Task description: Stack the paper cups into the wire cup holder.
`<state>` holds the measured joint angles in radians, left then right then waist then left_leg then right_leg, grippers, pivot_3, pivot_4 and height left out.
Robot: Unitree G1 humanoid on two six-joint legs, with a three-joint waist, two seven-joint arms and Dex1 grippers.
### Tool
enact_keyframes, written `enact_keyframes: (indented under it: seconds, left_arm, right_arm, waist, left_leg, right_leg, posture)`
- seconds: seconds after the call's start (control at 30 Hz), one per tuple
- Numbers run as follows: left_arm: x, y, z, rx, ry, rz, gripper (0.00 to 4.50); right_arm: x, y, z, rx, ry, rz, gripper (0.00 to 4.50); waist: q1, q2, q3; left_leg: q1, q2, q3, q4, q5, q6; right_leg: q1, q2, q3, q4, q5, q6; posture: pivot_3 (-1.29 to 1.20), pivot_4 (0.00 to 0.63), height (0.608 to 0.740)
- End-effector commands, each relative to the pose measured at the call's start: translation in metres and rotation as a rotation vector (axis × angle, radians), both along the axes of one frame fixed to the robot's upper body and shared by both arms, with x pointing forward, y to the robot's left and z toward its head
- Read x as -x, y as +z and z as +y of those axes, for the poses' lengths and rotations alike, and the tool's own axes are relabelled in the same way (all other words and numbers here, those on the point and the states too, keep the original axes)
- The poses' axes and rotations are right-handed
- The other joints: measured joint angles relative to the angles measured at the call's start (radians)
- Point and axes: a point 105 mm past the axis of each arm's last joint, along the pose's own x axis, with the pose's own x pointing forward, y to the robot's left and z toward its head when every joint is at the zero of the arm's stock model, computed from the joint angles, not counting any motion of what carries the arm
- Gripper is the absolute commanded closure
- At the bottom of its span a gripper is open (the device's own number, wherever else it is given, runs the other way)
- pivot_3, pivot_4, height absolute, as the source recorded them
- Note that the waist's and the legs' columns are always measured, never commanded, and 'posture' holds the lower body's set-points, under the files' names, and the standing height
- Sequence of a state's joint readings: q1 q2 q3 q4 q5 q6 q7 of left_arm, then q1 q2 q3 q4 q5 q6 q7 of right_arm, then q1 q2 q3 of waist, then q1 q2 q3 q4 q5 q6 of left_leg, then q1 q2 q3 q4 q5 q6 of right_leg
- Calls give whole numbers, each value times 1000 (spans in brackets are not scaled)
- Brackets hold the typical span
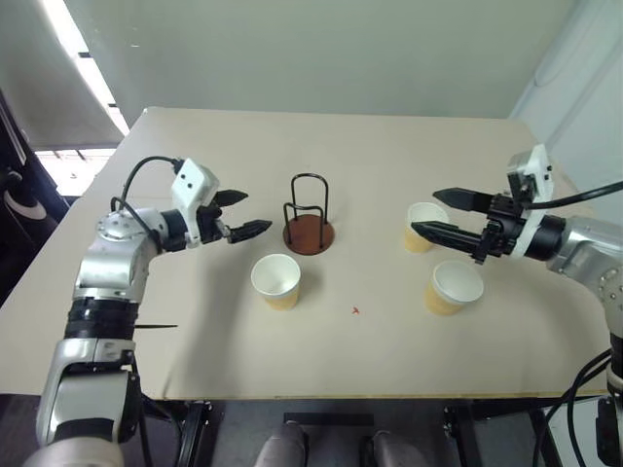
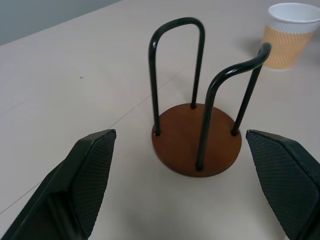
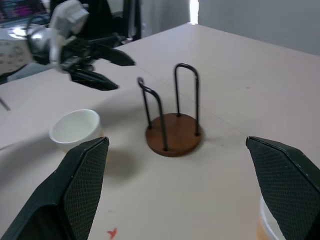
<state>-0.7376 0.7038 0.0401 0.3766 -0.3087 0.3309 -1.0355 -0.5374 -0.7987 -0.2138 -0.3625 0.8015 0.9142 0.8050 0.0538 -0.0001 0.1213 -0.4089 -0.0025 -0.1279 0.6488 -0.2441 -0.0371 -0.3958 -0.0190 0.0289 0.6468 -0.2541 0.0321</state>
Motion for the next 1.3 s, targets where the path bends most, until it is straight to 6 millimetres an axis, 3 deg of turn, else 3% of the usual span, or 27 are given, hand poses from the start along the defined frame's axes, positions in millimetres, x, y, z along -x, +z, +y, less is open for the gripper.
enact_keyframes:
  seconds: [0.03,0.67,1.3]
  left_arm:
    - [-5,10,-3,-19,-10,-41,44]
    - [-19,2,-37,-2,-87,-13,44]
    - [-34,-7,-55,-34,-132,-5,44]
  right_arm:
    - [12,6,8,23,57,-34,0]
    - [12,4,9,28,47,-43,0]
    - [14,2,6,58,29,-51,0]
  waist:
    - [0,0,0]
    - [1,0,0]
    - [1,0,0]
  left_leg:
    - [0,0,0,0,0,0]
    - [-1,0,0,2,0,1]
    - [-4,0,0,9,-1,4]
  right_leg:
    - [0,0,0,0,0,0]
    - [0,0,0,0,1,1]
    - [0,0,0,0,2,5]
  posture:
    - [0,150,740]
    - [0,150,740]
    - [0,150,740]
